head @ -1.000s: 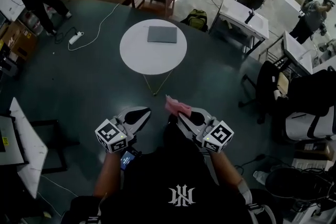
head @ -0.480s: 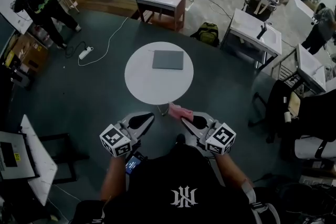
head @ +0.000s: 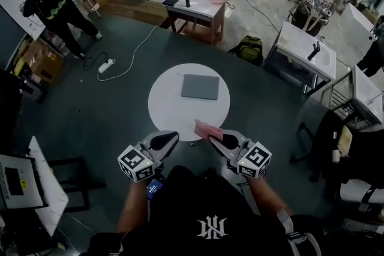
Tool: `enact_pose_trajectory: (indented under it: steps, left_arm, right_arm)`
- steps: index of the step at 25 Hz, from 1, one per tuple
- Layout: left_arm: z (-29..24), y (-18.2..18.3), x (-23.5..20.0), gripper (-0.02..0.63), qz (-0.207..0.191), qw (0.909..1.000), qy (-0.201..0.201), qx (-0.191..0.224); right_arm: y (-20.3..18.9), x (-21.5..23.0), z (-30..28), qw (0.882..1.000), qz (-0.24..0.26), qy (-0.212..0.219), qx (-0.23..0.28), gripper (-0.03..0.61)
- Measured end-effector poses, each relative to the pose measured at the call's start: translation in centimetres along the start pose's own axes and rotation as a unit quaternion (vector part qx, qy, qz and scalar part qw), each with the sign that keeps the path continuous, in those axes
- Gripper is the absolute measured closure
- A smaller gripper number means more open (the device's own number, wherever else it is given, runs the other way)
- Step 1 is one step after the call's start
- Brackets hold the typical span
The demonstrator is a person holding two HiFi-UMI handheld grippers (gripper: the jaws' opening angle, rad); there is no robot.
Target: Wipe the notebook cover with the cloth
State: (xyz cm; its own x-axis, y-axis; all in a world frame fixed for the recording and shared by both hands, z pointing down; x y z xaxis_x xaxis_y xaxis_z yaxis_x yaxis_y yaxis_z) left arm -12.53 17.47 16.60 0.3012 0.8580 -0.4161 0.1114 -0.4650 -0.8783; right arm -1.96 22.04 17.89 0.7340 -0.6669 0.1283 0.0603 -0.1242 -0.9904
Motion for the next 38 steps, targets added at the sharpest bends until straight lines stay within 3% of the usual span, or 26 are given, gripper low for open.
enact_pose_trajectory:
  steps: [7, 15, 22, 31, 38]
  left_arm:
    - [-1.9, 1.9, -7.3, 0.611, 0.022, 0.9997, -0.004, -0.007]
    - [-3.9, 7.3, -17.6, 0.611, 0.035, 0.9982, -0.048, -0.005]
    - [-6.4, 9.9, -25.0, 0.611, 0.046, 0.9939, -0.095, -0.034]
    - [-11.8, 6.7, -31.8, 0.594, 0.075, 0.9845, -0.123, -0.100]
    - [-15.4, 0.5, -35.2, 0.568, 0.124, 0.9784, -0.042, -0.160]
  right_arm:
    - [0.2, 4.2, -5.5, 1.000, 0.000, -0.004, -0.015, 0.565]
    - [1.9, 10.3, -13.2, 0.997, -0.007, -0.064, -0.034, 0.565]
    - [3.1, 14.7, -19.1, 0.992, -0.012, -0.117, -0.043, 0.565]
    - [0.3, 20.8, -21.8, 0.982, -0.039, -0.175, -0.063, 0.565]
    - [-4.4, 26.1, -19.7, 0.979, -0.092, -0.165, -0.074, 0.565]
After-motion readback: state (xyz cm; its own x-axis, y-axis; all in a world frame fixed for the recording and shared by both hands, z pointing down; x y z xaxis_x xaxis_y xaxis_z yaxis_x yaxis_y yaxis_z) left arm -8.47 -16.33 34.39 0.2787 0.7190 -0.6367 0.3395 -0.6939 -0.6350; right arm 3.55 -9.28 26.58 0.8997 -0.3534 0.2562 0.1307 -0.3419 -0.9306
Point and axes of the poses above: the fingertips, and each gripper's own axes: z backward along the fingers, x to its right, y out of its top, the point moved 1 cm from there along z, backward along the fingers, and after that the axes turned 10 degrees about z, right-handed, at the moved point
